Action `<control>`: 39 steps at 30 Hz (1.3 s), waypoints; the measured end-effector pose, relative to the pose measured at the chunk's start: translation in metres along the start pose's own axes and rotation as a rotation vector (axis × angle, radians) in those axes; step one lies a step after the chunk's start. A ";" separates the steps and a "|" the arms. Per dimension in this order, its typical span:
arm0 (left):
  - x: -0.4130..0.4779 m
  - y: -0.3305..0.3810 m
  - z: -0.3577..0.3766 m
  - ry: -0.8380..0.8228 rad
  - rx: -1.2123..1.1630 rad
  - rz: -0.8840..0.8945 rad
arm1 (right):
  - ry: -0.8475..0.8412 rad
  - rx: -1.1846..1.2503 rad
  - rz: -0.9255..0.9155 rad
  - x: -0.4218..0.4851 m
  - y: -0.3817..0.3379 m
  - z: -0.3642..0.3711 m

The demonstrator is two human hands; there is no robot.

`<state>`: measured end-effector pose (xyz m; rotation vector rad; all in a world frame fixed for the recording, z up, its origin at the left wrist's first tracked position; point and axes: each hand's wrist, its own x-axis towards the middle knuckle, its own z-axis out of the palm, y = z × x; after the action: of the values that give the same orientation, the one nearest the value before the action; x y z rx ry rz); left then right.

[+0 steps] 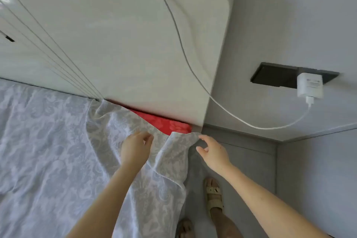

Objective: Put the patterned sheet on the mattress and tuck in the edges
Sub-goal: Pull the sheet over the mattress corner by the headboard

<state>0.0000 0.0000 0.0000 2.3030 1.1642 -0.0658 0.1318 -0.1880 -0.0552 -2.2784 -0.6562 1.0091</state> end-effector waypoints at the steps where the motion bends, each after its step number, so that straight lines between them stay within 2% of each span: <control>1: 0.014 -0.004 0.009 0.000 0.060 0.015 | 0.005 -0.003 0.008 0.017 0.004 0.005; 3: 0.040 -0.012 0.029 -0.032 0.185 0.033 | 0.012 0.014 0.024 0.046 0.012 0.017; 8: 0.086 -0.026 0.065 -0.325 0.660 0.101 | -0.055 0.030 0.074 0.087 0.039 0.051; 10: 0.096 -0.029 0.072 -0.364 0.764 0.100 | -0.060 0.006 0.066 0.088 0.047 0.055; 12: 0.101 -0.029 0.072 -0.402 0.830 0.099 | 0.004 0.010 0.059 0.080 0.055 0.046; 14: 0.106 -0.028 0.067 -0.439 0.881 0.118 | 0.148 -0.076 0.047 0.069 0.066 0.026; 16: 0.112 -0.018 0.058 -0.356 0.773 0.140 | 0.309 -0.172 -0.004 0.057 0.076 0.006; 20: 0.115 0.027 0.039 0.022 0.329 0.232 | 0.519 -0.254 -0.071 0.047 0.078 -0.024; 24: 0.104 0.042 0.051 0.114 0.100 0.174 | 0.802 -0.319 -0.113 0.041 0.075 -0.049; 28: 0.101 0.041 0.068 0.204 -0.084 0.078 | 0.984 -0.406 0.048 0.078 0.075 -0.058; 30: 0.100 0.036 0.073 0.178 -0.121 0.091 | 0.891 -0.488 0.083 0.100 0.079 -0.043; 34: 0.090 0.019 0.076 -0.038 -0.134 0.136 | 0.612 -0.507 0.118 0.102 0.094 -0.015; 36: 0.079 0.009 0.074 -0.106 -0.141 0.138 | 0.604 -0.460 0.131 0.089 0.091 -0.006; 39: 0.062 -0.004 0.073 -0.058 -0.149 0.094 | 0.626 -0.354 0.010 0.069 0.077 0.021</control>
<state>0.0498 0.0112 -0.0812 2.2058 0.9961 -0.0099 0.1724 -0.1948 -0.1527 -2.7017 -0.5754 0.1433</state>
